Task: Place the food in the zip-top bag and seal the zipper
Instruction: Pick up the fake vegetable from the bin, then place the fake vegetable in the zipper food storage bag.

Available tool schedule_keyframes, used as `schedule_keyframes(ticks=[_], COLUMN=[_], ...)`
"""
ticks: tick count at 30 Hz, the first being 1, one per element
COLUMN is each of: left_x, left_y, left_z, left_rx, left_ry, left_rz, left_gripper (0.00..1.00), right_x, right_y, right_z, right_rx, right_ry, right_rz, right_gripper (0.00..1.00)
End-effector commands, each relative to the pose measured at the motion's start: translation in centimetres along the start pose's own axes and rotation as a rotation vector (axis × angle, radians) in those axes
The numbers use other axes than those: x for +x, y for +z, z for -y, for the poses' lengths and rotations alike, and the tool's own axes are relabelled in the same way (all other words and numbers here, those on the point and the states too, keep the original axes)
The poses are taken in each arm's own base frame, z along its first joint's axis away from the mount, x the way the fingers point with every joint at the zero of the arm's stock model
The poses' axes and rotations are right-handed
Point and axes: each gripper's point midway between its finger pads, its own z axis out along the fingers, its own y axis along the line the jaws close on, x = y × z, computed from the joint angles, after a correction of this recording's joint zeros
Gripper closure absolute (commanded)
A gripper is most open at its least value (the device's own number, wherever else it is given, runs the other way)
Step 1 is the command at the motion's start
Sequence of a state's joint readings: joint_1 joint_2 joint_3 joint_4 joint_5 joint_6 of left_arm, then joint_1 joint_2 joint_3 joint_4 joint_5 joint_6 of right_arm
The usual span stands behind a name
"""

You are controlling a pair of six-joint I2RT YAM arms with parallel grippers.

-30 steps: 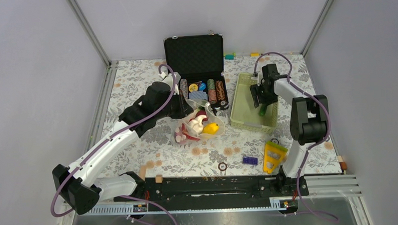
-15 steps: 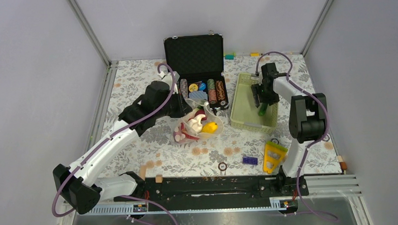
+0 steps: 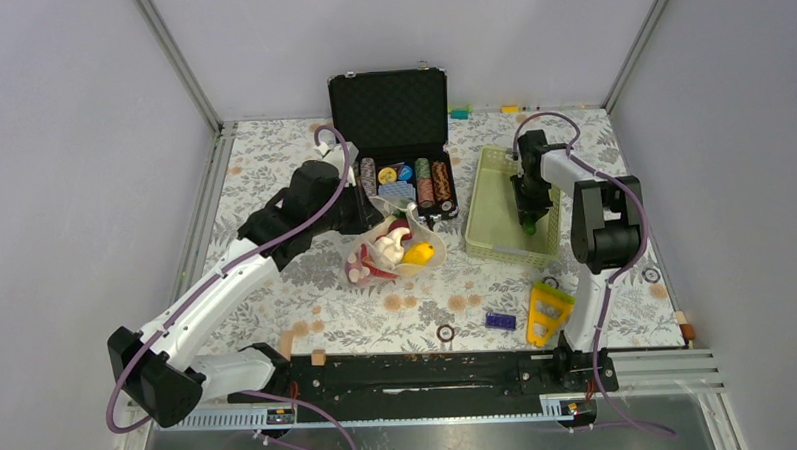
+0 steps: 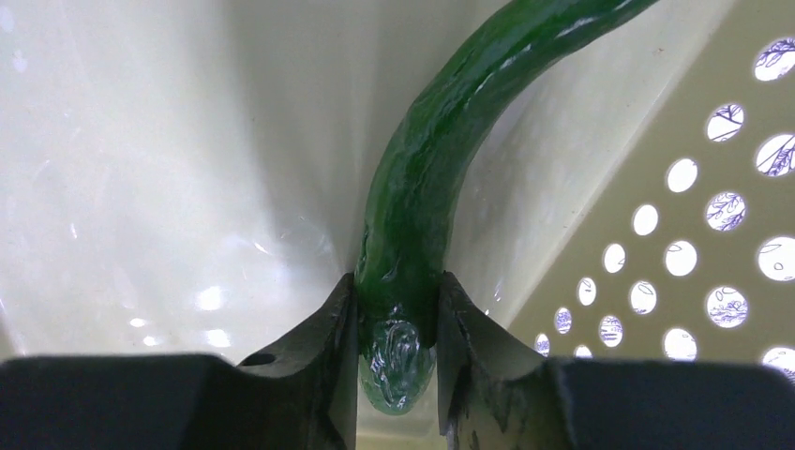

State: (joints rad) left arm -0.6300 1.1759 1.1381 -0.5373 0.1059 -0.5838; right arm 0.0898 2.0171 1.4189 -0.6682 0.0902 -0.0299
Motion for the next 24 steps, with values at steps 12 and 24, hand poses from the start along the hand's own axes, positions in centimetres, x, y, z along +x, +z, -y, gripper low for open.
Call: schedule_keyframes(ticks=[12,24], left_x=[-2.2,-1.5], left_y=[-0.3,-0.8], left_z=[2.0,1.3], left_rx=[0.079,0.059], left_ry=[-0.007,-0.023], left_rz=[0.061,0.058], left_gripper=[1.00,1.00], right_x=[-0.2,7.4], right_y=[-13.6,-29.3], right_z=[-3.8,-18.7], right_rx=[-0.268,-0.757], right_ry=[0.070,-0.616], right_rz=[0.366,0.922], right_gripper=[0.91,0.89])
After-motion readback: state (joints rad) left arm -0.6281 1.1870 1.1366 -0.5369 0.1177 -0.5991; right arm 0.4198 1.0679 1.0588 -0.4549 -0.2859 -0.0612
